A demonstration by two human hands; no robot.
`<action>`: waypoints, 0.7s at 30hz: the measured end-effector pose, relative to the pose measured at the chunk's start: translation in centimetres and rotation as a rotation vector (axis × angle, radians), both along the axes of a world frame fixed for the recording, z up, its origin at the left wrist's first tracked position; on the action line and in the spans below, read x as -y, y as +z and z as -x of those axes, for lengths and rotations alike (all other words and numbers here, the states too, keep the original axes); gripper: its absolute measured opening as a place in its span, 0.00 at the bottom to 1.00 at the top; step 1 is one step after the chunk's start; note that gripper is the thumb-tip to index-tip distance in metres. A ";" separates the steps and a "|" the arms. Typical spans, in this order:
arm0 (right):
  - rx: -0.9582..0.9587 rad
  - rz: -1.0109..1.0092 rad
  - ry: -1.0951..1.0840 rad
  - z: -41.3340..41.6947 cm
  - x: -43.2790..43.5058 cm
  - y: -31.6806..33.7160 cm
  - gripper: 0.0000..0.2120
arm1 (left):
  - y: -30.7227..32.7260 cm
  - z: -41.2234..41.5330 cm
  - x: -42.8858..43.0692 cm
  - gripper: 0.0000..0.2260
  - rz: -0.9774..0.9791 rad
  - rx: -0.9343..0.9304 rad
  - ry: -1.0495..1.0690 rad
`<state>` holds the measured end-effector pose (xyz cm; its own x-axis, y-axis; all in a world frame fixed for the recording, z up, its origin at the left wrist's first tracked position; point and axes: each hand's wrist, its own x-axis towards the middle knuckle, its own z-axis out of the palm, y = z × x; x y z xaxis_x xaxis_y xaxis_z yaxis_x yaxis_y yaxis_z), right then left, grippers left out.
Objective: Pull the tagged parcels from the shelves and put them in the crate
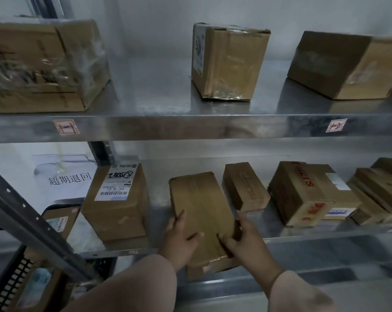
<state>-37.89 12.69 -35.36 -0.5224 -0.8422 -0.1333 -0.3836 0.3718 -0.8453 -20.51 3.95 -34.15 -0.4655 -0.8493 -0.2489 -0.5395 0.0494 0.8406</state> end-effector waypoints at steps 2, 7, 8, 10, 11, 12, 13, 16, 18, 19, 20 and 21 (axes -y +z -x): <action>0.164 -0.009 -0.058 0.3 0.0 0.3 0.09 | -0.7 -0.2 -0.1 0.36 -0.057 -0.033 0.006; 0.418 0.066 -0.095 1.6 -0.6 0.4 0.14 | -0.7 -1.0 0.5 0.33 -0.102 -0.164 0.049; 0.409 0.115 -0.088 1.8 -0.7 0.4 0.12 | -0.4 -1.0 0.7 0.32 -0.115 -0.197 0.051; 0.425 0.186 -0.106 2.2 -0.7 0.7 0.10 | 0.3 -1.0 1.2 0.32 -0.121 -0.255 0.079; 0.481 0.184 -0.115 2.3 -0.6 1.0 0.15 | 0.7 -0.9 1.5 0.31 -0.109 -0.274 0.102; 0.573 0.160 -0.104 2.5 -0.5 1.3 0.23 | 0.9 -0.7 1.8 0.31 -0.097 -0.290 0.118; 0.674 0.134 -0.063 2.5 -0.5 1.8 0.28 | 1.2 -0.5 1.9 0.31 -0.096 -0.296 0.118; 0.841 0.157 0.028 2.3 -0.5 3.1 0.30 | 2.0 0.4 1.8 0.28 -0.071 -0.247 0.082; 0.769 0.226 -0.031 1.7 -0.5 3.9 0.31 | 2.3 1.1 1.7 0.28 0.008 -0.147 0.104; 0.683 0.236 -0.073 1.3 -0.5 4.3 0.30 | 2.6 1.6 1.5 0.31 0.018 -0.102 0.101; 0.600 0.245 -0.088 0.9 -0.4 4.5 0.29 | 2.9 2.0 1.2 0.35 -0.013 -0.095 0.082; 0.528 0.261 -0.082 0.5 -0.3 4.7 0.28 | 3.4 2.5 0.8 0.38 -0.070 -0.134 0.056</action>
<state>-38.36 13.03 -30.67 -0.5064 -0.8418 -0.1869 0.1346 0.1370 -0.9814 -22.97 3.10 -30.77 -0.4511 -0.8576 -0.2471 -0.4229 -0.0384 0.9053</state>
